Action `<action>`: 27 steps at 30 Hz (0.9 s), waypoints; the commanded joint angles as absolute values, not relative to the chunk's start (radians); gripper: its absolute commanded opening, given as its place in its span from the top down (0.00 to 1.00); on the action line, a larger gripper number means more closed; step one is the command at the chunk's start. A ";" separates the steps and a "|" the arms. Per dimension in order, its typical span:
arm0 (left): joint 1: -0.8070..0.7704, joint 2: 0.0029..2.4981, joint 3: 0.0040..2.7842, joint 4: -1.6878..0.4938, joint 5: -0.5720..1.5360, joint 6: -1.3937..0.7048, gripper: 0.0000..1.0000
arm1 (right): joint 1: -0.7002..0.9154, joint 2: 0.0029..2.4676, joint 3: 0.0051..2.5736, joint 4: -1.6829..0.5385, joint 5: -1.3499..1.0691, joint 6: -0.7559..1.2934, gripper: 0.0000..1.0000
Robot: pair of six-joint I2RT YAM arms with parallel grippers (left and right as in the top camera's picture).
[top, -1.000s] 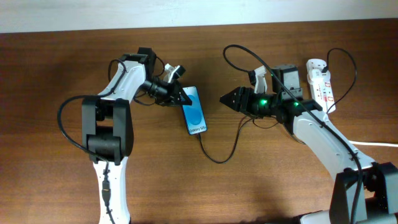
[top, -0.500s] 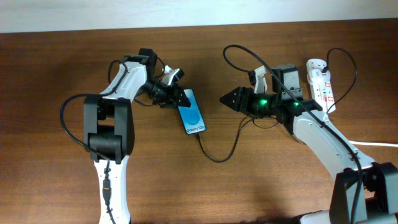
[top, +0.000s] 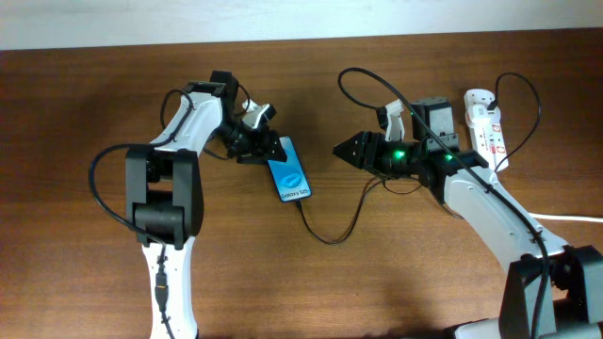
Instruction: Plug charger to phone and switch on socket
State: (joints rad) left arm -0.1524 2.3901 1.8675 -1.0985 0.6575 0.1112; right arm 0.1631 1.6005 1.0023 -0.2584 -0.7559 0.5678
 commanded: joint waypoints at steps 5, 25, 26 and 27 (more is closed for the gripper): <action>-0.149 2.409 1.861 -1.092 0.369 0.037 0.35 | 0.157 1.596 1.013 -0.259 -0.747 0.536 0.31; -0.141 2.365 2.968 -1.688 0.292 0.037 0.35 | 0.132 1.490 1.675 -1.181 -0.176 0.209 0.17; -0.141 2.332 2.968 -1.688 0.292 0.037 0.35 | 0.114 1.483 1.704 -1.206 -0.172 0.209 0.17; -0.141 2.308 2.968 -1.688 0.292 0.037 0.35 | 0.082 1.475 1.739 -1.238 -0.172 0.209 0.17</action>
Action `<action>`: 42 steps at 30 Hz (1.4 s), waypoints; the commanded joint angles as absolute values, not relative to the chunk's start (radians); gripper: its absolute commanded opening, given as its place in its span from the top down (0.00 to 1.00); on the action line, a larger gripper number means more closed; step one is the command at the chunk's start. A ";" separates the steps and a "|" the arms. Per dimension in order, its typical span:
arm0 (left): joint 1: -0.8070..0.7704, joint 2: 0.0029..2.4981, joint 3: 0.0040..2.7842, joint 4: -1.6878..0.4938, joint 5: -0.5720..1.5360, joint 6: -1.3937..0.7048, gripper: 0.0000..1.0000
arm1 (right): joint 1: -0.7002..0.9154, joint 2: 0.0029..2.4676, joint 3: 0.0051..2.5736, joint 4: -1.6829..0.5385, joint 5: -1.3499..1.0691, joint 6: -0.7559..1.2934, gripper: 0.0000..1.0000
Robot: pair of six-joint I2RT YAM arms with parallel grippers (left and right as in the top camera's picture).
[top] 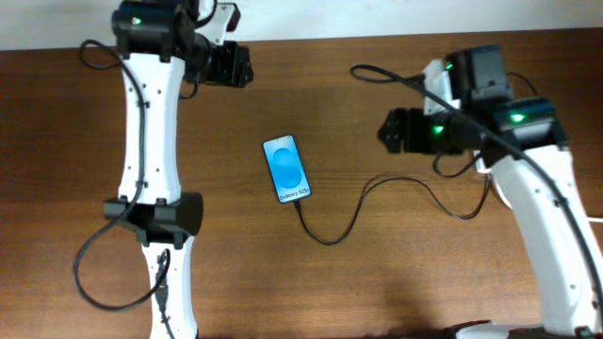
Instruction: Plug charger to phone and switch on socket
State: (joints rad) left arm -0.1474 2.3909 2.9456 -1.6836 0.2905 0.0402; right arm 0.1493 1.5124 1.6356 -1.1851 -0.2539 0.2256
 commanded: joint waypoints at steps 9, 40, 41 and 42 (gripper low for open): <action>-0.141 2.087 2.968 -1.688 0.292 0.030 0.14 | -0.685 1.430 1.816 -1.230 -0.416 0.104 0.01; -0.141 2.086 2.964 -1.686 0.239 0.030 0.01 | -0.569 2.293 1.816 -0.833 -0.326 0.081 0.01; -0.141 2.086 2.964 -1.685 0.239 0.030 0.01 | -0.563 2.299 1.814 -0.832 -0.326 0.081 0.01; -0.141 2.087 2.964 -1.685 0.239 0.030 0.01 | -0.562 2.299 1.812 -0.830 -0.326 0.082 0.01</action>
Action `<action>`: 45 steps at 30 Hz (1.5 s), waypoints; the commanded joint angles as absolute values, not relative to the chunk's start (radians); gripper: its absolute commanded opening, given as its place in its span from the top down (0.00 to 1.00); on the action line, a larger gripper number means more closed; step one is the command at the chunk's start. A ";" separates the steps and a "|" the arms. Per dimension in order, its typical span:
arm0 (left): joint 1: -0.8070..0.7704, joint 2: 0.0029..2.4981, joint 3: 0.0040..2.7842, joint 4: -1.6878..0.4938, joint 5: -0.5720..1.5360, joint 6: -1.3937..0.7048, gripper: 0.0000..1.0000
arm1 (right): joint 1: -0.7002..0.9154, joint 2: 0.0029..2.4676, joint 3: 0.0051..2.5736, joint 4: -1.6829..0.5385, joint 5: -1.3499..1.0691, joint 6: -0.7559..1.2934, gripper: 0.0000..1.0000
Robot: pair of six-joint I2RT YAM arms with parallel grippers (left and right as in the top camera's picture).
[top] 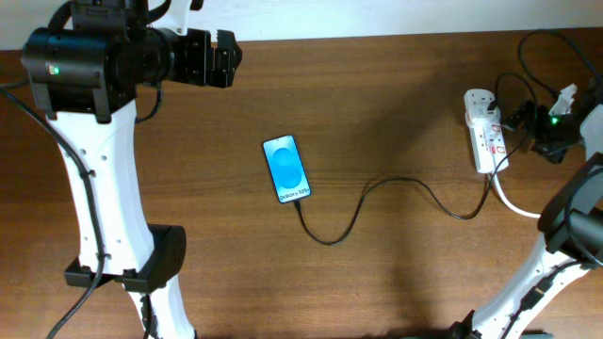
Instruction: Plug charger to phone and switch on socket
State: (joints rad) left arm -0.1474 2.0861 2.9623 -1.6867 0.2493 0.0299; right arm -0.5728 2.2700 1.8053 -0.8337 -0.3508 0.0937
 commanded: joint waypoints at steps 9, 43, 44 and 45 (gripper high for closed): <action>-0.141 2.086 2.964 -1.686 0.239 0.030 0.01 | -0.562 2.299 1.795 -0.809 -0.302 0.083 0.01; -0.142 2.086 2.964 -1.686 0.239 0.030 0.01 | -0.457 2.302 1.776 -0.874 -0.217 0.082 0.01; -0.142 2.086 2.964 -1.686 0.239 0.030 0.01 | -0.457 2.302 1.776 -0.873 -0.217 0.082 0.01; -0.142 2.086 2.964 -1.686 0.239 0.030 0.01 | -0.457 2.302 1.776 -0.869 -0.216 0.082 0.01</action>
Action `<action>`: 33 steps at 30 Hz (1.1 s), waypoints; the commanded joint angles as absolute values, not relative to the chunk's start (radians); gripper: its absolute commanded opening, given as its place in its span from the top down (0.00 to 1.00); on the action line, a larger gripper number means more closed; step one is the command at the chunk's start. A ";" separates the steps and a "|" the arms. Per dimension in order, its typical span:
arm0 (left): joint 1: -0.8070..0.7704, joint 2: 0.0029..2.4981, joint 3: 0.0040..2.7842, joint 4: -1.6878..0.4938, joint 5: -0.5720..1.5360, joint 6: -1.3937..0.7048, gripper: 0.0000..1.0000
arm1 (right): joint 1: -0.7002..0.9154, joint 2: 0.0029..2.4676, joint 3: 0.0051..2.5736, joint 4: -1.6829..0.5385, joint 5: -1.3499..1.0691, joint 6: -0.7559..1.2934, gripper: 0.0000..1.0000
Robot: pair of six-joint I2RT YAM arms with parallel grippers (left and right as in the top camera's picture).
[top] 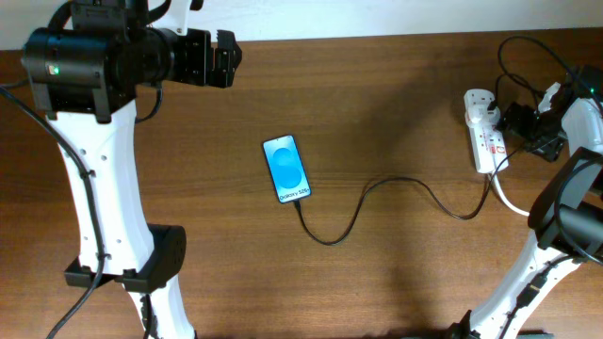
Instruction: Plug charger to phone and switch on socket
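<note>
A blue-screened phone (285,169) lies flat at mid-table. A black charger cable (377,185) is plugged into its lower end and runs right to the white power strip (482,132) at the far right. My right gripper (513,121) sits against the strip's right side. Its dark fingers look closed together with nothing in them. The strip's switch is too small to read. My left gripper (226,59) hangs high at the upper left, far from the phone, open and empty.
The left arm's white link (104,188) and its base (141,273) stand along the left side. A white mains lead (513,202) leaves the strip toward the right edge. Black cable loops (528,56) rise behind the strip. The table's far edge meets a pale wall.
My right gripper has moved left from the table's right edge to the side of the power strip. The left arm, the phone and the cable lie as before.
Both grippers were low at first, the left at the phone's top edge and the right on the cable beside it. Then both were lifted clear, leaving the phone plugged in. The left stayed raised at upper left. The right went beyond the strip and now touches it.
</note>
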State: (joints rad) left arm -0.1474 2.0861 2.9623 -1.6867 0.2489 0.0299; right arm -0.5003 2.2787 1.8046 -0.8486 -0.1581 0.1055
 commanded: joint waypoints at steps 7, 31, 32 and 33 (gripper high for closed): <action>-0.142 2.086 2.964 -1.686 0.239 0.030 0.01 | -0.545 2.295 1.864 -0.910 -0.186 0.152 0.01; -0.144 2.086 2.964 -1.686 0.239 0.030 0.01 | -0.449 1.438 1.917 -1.211 -0.415 -0.054 0.02; -0.144 2.086 2.964 -1.686 0.239 0.030 0.01 | -0.405 1.415 1.917 -1.249 -0.415 -0.078 0.02; -0.144 2.086 2.964 -1.686 0.239 0.030 0.01 | -0.333 1.385 1.917 -1.317 -0.408 -0.109 0.02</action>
